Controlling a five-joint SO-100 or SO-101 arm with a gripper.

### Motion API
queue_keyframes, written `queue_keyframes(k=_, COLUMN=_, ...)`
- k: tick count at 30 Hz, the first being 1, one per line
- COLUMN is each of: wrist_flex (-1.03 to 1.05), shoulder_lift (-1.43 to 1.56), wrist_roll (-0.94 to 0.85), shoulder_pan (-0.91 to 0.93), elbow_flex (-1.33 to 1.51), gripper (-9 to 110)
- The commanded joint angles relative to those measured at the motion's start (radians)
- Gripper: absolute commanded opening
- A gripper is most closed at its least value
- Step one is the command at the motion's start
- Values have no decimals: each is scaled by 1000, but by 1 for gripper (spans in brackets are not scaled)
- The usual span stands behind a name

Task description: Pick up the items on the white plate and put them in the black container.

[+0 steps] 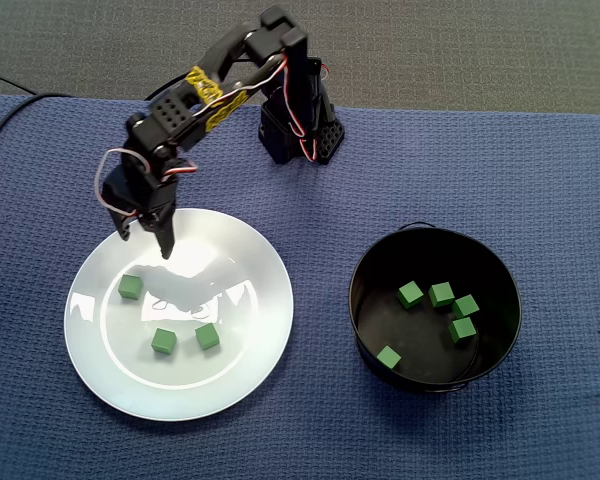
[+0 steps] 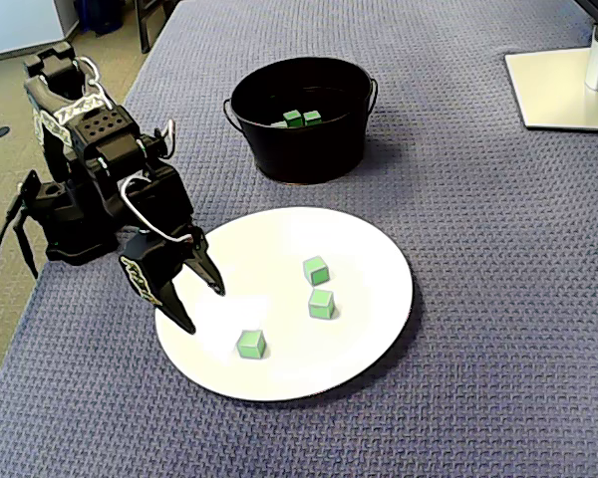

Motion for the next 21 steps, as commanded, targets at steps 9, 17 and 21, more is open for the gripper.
queue_keyframes(k=9, wrist_flex=23, shoulder_lift=-282, wrist_roll=-31, shoulder_pan=-14, elbow_flex=-368, gripper=24)
queue_keyframes(k=17, wrist_flex=28, shoulder_lift=-341, wrist_roll=-20, shoulder_pan=-51, elbow_flex=-430, gripper=25)
queue_keyframes(k=21, wrist_flex=110, shoulder_lift=-347, wrist_roll=-12, shoulder_pan=-74, elbow_flex=-476, gripper=25)
